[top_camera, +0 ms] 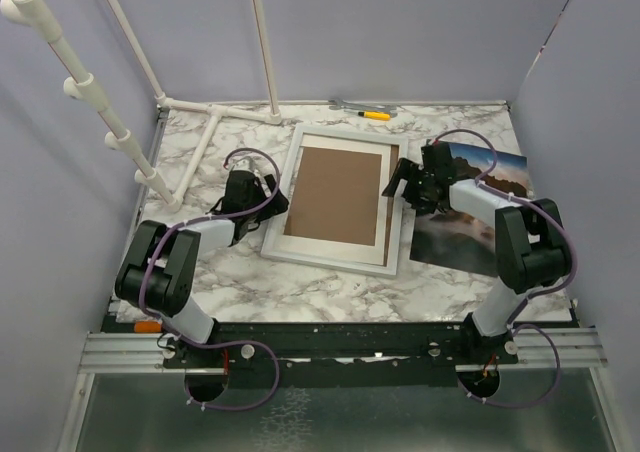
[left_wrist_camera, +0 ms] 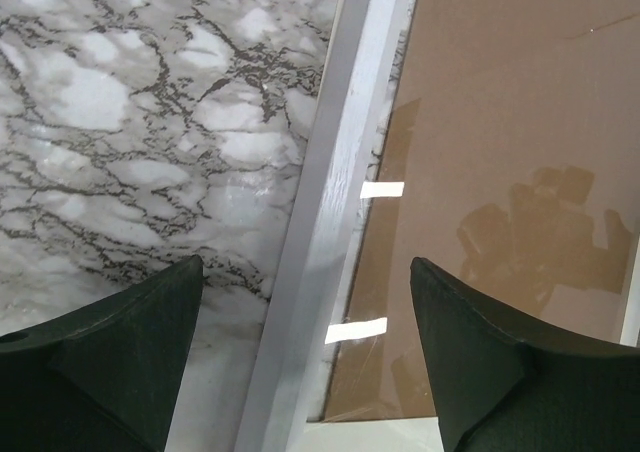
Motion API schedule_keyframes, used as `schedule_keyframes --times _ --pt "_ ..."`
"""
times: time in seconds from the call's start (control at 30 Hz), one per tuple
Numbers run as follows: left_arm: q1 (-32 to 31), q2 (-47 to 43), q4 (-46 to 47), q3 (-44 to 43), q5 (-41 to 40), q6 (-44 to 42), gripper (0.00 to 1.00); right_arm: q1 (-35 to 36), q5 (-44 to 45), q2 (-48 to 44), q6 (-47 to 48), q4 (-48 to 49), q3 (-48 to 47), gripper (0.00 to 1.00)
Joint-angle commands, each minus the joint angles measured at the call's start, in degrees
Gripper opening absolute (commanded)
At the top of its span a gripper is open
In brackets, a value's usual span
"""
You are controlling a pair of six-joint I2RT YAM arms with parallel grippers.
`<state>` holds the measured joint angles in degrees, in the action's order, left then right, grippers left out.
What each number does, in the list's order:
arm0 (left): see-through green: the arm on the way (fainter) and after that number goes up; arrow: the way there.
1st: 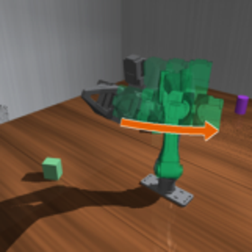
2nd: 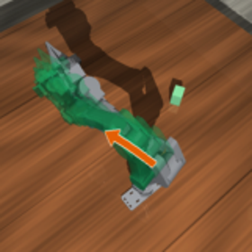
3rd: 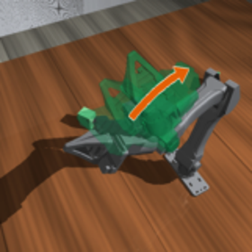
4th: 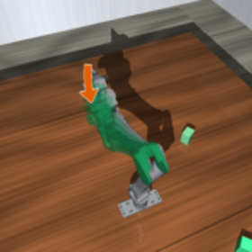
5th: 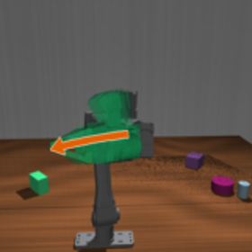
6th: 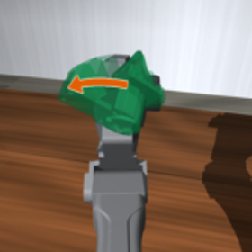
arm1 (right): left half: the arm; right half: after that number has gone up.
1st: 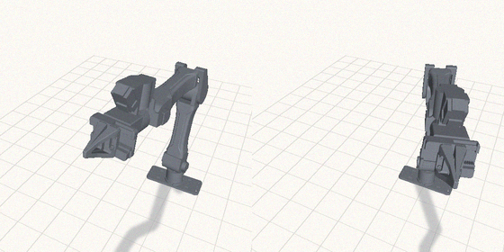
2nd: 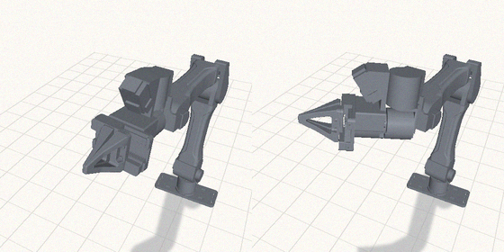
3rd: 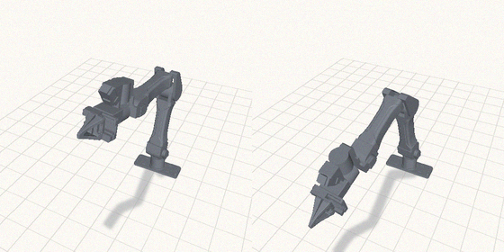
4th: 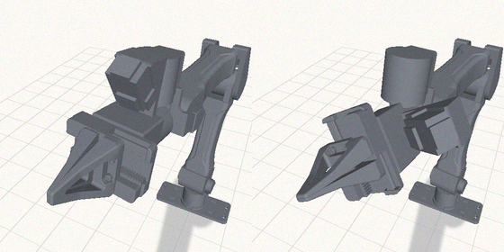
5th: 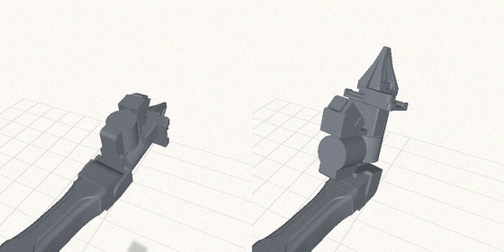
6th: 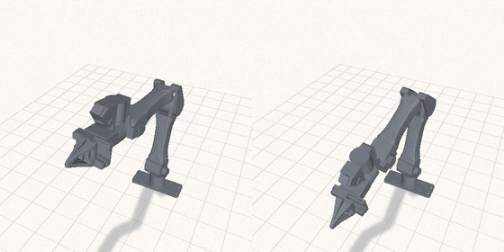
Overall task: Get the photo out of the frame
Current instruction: Adjust the photo frame item on the photo frame.
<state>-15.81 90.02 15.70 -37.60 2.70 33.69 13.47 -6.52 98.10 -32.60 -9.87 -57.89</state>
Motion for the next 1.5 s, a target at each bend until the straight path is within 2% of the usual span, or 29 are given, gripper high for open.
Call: schedule_keyframes --times 0.0,0.43,0.87,0.97,1.13,1.47 --pt "0.26 4.10 0.69 -2.29 3.58 -1.08 0.83 0.02 -1.50 2.89 -0.59 0.50 -0.55 1.00" --pt "-0.45 11.46 1.49 -6.63 11.27 -1.06 0.69 -0.03 -7.83 6.53 -2.47 2.54 -0.76 0.98" --pt "-3.02 13.38 4.92 -7.15 14.83 0.87 0.67 -1.49 -10.72 5.72 -4.23 4.70 1.18 0.98" --pt "-2.74 12.08 3.63 -6.67 12.39 0.49 0.73 -1.69 -8.53 4.55 -3.36 3.11 0.82 0.99" --pt "-2.56 6.17 1.00 -4.52 3.95 -1.30 0.87 -1.69 -2.90 -0.85 -1.57 2.64 1.93 1.00" --pt "-2.64 -11.93 1.08 2.76 -4.97 -1.85 0.99 -1.70 1.93 -15.37 1.46 8.96 9.80 1.00"
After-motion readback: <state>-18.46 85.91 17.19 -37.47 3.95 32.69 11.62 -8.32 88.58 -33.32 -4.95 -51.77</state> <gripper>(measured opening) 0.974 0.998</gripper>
